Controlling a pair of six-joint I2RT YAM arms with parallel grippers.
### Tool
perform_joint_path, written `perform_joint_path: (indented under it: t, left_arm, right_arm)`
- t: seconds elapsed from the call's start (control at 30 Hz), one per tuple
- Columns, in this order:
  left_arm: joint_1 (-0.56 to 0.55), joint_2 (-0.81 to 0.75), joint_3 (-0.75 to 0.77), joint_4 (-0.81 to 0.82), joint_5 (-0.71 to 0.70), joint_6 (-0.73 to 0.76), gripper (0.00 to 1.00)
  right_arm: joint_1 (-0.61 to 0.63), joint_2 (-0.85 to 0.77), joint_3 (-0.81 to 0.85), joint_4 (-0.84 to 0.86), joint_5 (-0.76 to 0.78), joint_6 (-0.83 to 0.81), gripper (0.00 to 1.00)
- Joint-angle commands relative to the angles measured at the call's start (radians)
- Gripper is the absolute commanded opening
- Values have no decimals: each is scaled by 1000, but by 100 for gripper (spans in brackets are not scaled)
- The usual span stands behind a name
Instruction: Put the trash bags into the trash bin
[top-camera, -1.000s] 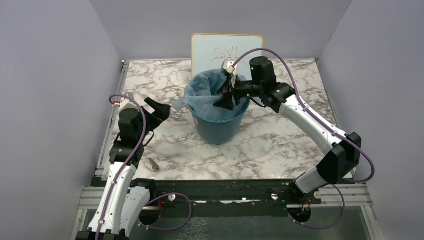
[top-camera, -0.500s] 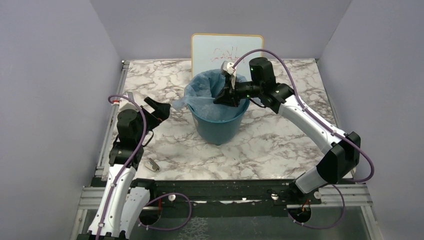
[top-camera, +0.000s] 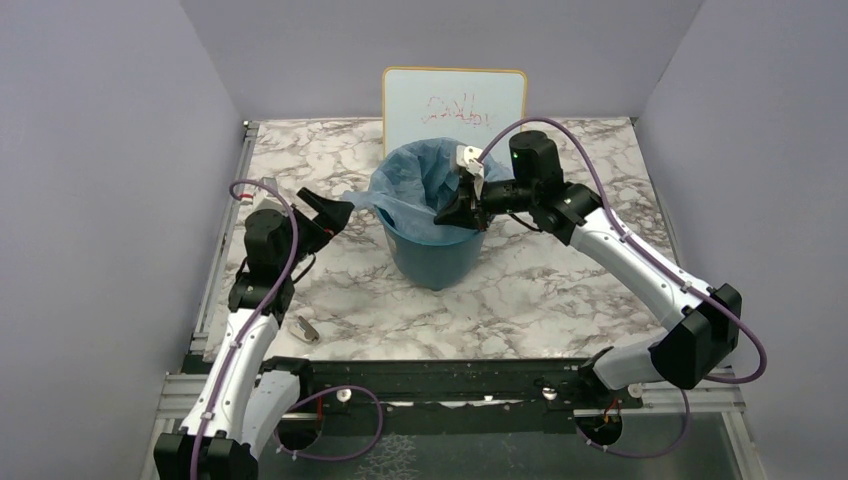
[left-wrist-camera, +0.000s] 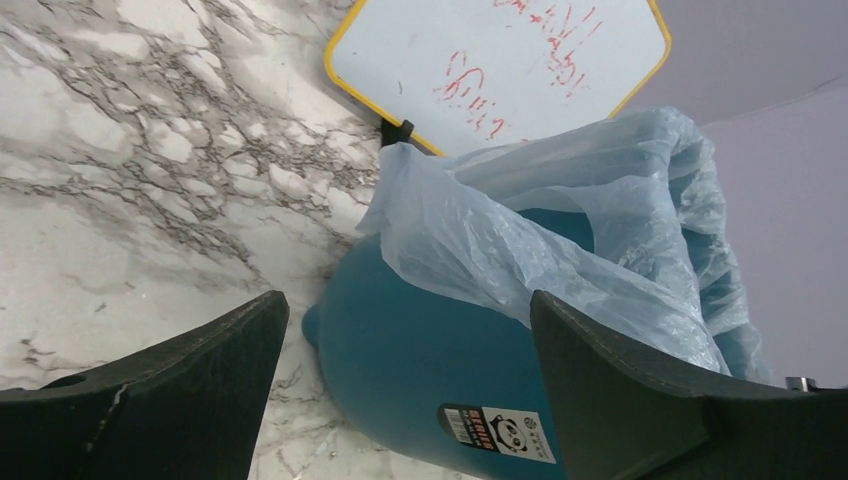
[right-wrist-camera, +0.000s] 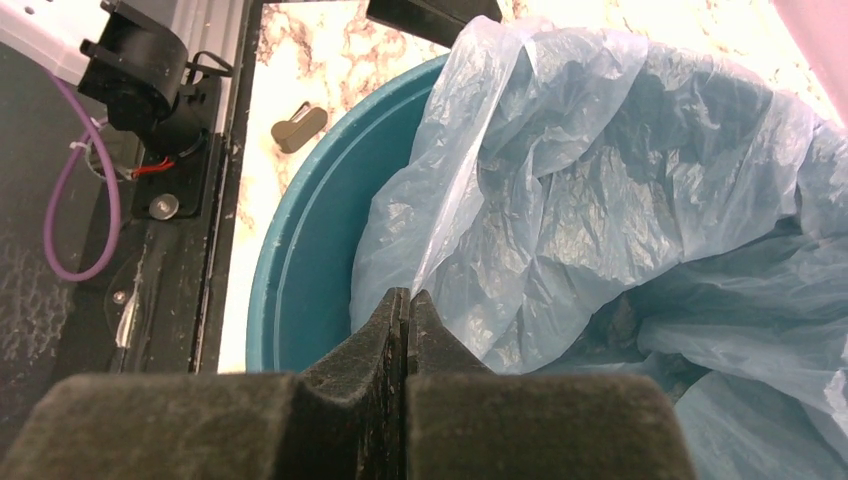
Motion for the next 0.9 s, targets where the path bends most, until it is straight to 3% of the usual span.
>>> perform_joint_path:
  t: [0.0, 0.1, 0.23, 0.33, 0.43, 0.53, 0.63, 0.87]
  left_arm:
    - [-1, -18, -29, 167, 42, -130, 82]
    - [-1, -67, -75, 224, 2, -193, 69]
    - [0, -84, -61, 217, 3, -177, 67]
    - [0, -61, -29, 190, 3, -209, 92]
    - [0, -13, 0, 201, 40, -227, 97]
    - [0, 19, -28, 241, 53, -434, 99]
    - [0, 63, -84, 345, 87, -611, 92]
    - [0, 119, -84, 361, 108, -692, 66]
  right_arm:
    - [9, -26, -6, 48, -36, -35, 2]
    - [10, -23, -2, 46, -35, -39, 1]
    - [13, -19, 1, 40, -43, -39, 1]
    - [16, -15, 1, 44, -50, -43, 1]
    - [19, -13, 5, 42, -49, -49, 1]
    - [24, -12, 12, 23, -51, -77, 1]
    - [32, -8, 28, -18, -66, -118, 0]
    - [43, -9, 49, -104, -66, -182, 0]
